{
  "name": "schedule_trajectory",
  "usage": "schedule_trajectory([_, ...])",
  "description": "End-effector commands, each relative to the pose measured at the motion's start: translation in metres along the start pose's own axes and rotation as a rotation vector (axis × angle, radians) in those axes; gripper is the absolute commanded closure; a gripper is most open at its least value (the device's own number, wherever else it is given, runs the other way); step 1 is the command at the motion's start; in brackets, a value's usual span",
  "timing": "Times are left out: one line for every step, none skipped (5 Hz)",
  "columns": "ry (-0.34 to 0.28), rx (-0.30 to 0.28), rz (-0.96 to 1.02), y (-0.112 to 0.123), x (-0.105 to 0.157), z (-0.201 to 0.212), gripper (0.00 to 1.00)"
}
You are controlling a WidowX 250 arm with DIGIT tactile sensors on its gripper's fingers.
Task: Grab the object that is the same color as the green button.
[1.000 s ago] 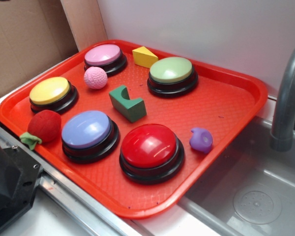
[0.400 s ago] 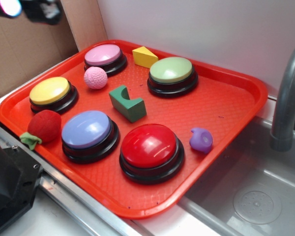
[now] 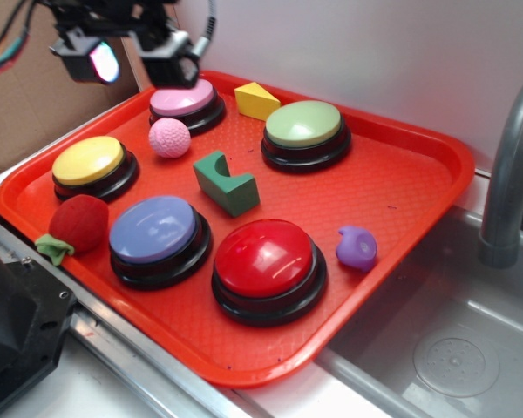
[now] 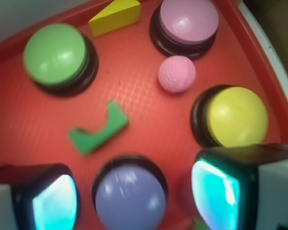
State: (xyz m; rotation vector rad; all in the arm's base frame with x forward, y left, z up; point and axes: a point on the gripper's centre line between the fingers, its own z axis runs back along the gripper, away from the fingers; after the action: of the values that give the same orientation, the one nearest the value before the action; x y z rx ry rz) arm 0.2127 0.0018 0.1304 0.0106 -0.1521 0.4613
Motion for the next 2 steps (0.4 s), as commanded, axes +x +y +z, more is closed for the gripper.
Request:
schedule_trajectory([-0.086, 0.041, 0.122, -0.007, 0.021, -0.058, 0.0])
schedule_trajectory([-0.058, 0.022, 0.134, -0.015, 0.025, -0.091, 0.0])
